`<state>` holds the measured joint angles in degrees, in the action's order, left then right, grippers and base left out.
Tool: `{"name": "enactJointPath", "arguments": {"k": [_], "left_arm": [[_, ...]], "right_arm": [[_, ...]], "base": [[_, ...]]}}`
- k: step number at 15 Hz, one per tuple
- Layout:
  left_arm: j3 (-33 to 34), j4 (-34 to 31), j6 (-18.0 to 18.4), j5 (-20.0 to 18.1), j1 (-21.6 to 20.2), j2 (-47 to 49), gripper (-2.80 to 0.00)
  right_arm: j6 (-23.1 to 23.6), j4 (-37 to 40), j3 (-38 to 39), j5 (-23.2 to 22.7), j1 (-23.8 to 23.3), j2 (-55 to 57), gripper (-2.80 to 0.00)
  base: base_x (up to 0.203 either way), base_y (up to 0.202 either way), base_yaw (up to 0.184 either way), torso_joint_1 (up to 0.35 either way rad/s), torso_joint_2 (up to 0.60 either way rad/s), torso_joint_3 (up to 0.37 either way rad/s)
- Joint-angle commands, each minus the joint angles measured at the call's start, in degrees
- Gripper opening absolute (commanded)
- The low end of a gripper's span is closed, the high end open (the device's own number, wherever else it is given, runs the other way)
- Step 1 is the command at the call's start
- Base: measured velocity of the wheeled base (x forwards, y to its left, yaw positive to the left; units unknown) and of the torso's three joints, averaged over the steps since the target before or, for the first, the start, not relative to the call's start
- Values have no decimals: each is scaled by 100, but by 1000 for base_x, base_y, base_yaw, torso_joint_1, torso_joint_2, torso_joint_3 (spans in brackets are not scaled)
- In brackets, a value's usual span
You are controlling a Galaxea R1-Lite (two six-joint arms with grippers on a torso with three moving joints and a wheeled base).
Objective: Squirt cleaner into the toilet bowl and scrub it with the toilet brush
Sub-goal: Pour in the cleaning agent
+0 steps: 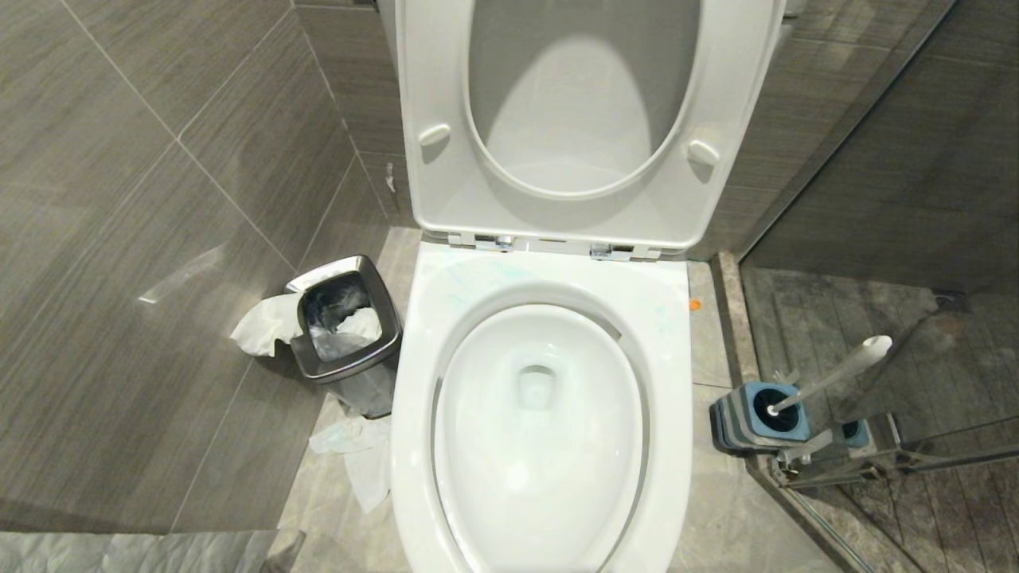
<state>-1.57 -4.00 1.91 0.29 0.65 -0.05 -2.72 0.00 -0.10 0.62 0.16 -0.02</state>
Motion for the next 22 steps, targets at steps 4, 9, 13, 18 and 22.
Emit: {"name": "enactJointPath", "arguments": {"k": [4,9,13,18,22], "left_arm": [[-54,-233,328,-267,-38,5,-280],[-36,-172,54,-214,-38,5,-280],[-27,-136,-6,-170,-38,5,-280],[-27,-136,-6,-170,-38,5,-280],[-27,-136,-6,-170,-38,5,-280]], "right_arm": [[-1,0,1,-1,2,2,-280],[-1,0,1,-1,2,2,-280],[-1,0,1,-1,2,2,-280],[-1,0,1,-1,2,2,-280],[-1,0,1,-1,2,2,-280]], "base": [[0,0,0,0,0,0],[0,0,0,0,0,0],[0,0,0,0,0,0],[0,0,0,0,0,0],[0,0,0,0,0,0]]}}
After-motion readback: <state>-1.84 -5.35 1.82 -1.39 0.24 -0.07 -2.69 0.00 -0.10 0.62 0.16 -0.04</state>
